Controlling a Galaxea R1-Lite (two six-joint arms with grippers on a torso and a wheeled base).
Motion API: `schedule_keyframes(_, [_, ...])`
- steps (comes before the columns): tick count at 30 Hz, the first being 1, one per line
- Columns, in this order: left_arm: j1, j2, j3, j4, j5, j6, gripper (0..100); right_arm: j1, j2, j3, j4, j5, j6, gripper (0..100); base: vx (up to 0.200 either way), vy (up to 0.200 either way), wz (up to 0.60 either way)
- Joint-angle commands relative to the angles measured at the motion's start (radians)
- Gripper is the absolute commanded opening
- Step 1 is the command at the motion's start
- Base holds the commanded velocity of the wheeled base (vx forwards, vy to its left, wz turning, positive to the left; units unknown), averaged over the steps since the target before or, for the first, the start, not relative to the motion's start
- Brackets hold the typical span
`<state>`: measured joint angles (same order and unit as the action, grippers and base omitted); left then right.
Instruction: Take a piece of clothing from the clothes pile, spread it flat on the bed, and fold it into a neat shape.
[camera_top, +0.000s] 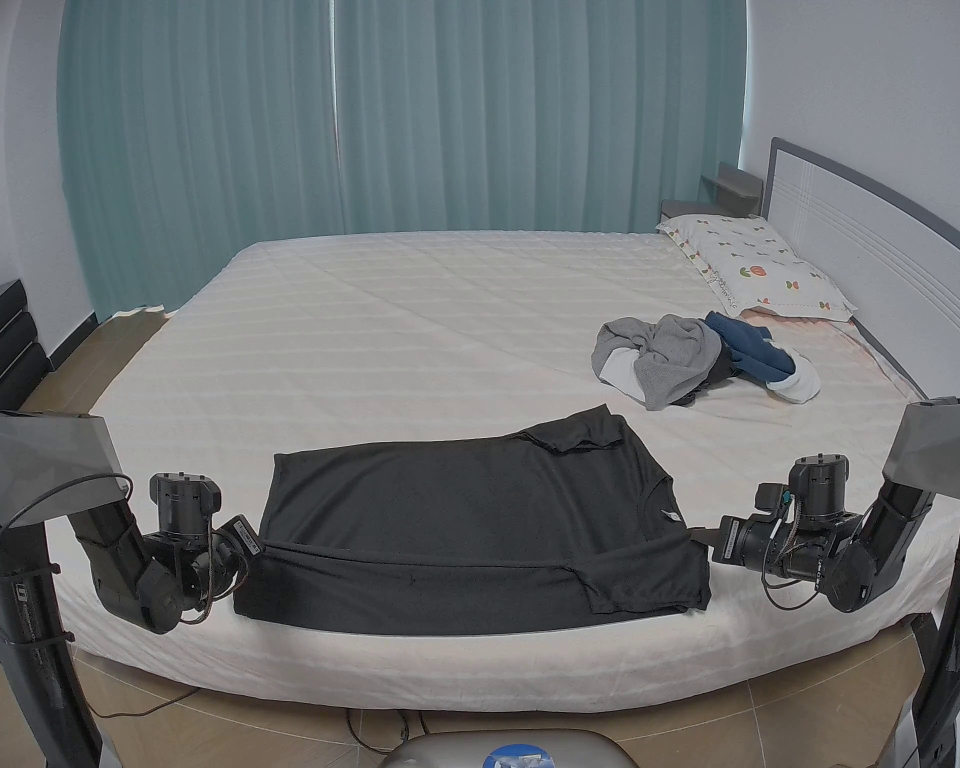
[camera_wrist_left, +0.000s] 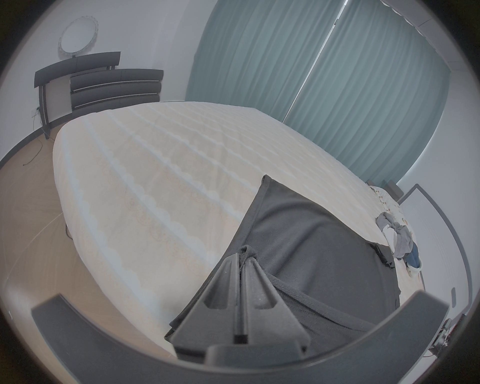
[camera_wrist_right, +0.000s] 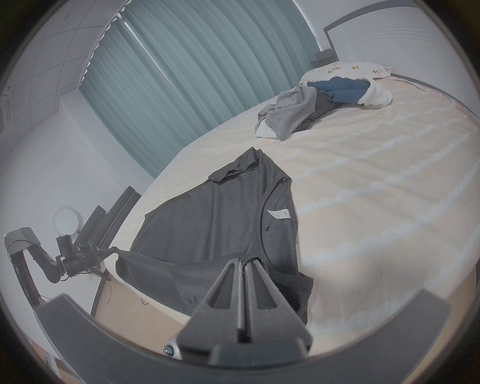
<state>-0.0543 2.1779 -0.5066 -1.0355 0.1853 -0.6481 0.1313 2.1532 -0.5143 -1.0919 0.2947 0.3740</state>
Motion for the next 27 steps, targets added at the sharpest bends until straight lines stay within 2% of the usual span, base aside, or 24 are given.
schedule_keyframes(1, [0.001,0.054,-0.021,0.0,0.0,-0.001,0,0.002,0.07,-0.04,-0.002,0.001,0.005,0,0.0,0.0,0.0])
schedule_keyframes(14, [0.005,0.088,-0.043,0.0,0.02,-0.007,0,0.005,0.122,-0.093,-0.052,-0.015,0.125,0,0.0,0.0,0.0])
schedule_keyframes(23, [0.005,0.097,-0.049,0.0,0.02,-0.008,0,0.004,0.188,-0.096,-0.125,-0.012,0.137,0,0.0,0.0,0.0])
schedule_keyframes(27, [0.004,0.099,-0.05,0.0,0.02,-0.015,0,0.007,0.201,-0.11,-0.132,-0.015,0.167,0,0.0,0.0,0.0])
